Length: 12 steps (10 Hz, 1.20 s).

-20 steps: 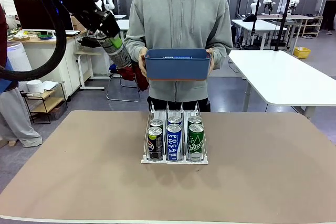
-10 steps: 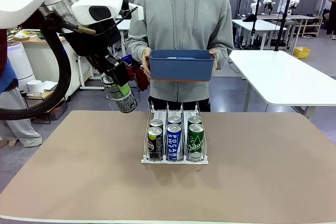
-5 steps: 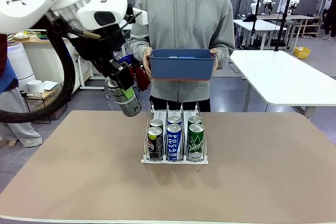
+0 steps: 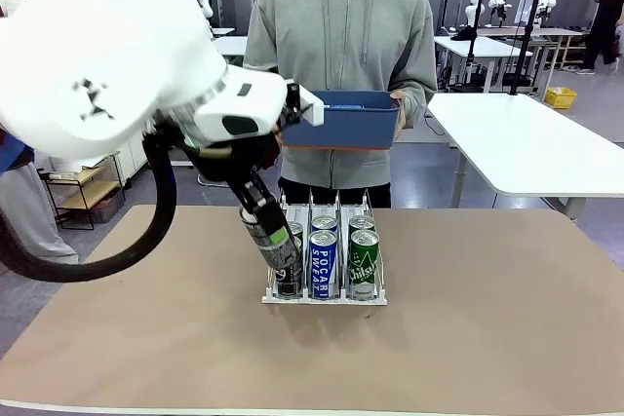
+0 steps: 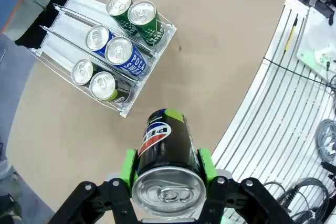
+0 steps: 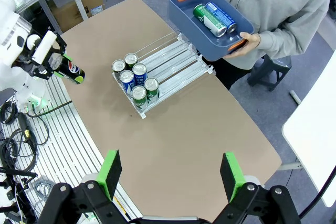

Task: Fill the beverage cans into the dispenser.
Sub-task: Place the picked Pepsi coke in the line of the Automatic Can Dispenser with the same cans.

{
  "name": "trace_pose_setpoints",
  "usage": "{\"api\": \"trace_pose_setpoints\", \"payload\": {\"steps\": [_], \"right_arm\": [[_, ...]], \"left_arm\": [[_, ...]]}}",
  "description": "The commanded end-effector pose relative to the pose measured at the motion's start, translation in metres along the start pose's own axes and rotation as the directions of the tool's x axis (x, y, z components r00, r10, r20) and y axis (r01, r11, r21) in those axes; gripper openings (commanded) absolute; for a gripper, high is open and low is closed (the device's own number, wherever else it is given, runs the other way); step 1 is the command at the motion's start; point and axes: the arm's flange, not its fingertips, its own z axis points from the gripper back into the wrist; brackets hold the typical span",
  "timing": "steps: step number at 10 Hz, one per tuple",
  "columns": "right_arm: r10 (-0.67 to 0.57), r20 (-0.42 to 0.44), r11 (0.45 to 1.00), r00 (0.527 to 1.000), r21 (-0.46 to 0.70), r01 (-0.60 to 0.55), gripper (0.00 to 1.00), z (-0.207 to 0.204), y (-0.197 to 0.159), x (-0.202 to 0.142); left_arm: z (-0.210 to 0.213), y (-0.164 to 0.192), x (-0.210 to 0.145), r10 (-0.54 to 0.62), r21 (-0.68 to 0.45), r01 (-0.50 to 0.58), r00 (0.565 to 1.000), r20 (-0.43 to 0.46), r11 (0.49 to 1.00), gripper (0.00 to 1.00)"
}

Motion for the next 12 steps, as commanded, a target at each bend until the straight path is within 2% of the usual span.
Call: {"api": "trace_pose_setpoints", "payload": {"steps": [1,4,8,9,10,12], "right_arm": [[-0.001,0.021,1.0,1.0,0.013,0.0,1.0,-0.003,0.003,-0.003],[-0.001,0.021,1.0,1.0,0.013,0.0,1.0,-0.003,0.003,-0.003],[-0.001,0.021,1.0,1.0,0.013,0.0,1.0,-0.003,0.003,-0.003],[-0.001,0.021,1.0,1.0,0.013,0.0,1.0,-0.003,0.003,-0.003],[-0.001,0.021,1.0,1.0,0.013,0.0,1.0,-0.003,0.003,-0.003],[-0.001,0.021,1.0,1.0,0.013,0.0,1.0,-0.003,0.003,-0.003]], "left_arm": [[-0.031,-0.001,-0.001,-0.054,0.04,0.054,0.999,0.001,0.998,0.58],[-0.067,0.007,0.0,-0.094,0.018,0.094,0.996,-0.008,0.995,0.58],[-0.073,0.025,0.006,-0.094,-0.014,0.094,0.996,-0.003,0.995,0.58],[-0.057,0.022,0.007,-0.06,-0.056,0.055,0.995,-0.085,0.997,0.58],[-0.08,0.019,0.001,-0.069,-0.004,0.069,0.997,-0.022,0.998,0.58],[-0.08,0.019,0.001,-0.069,-0.004,0.069,0.997,-0.022,0.998,0.58]]}}
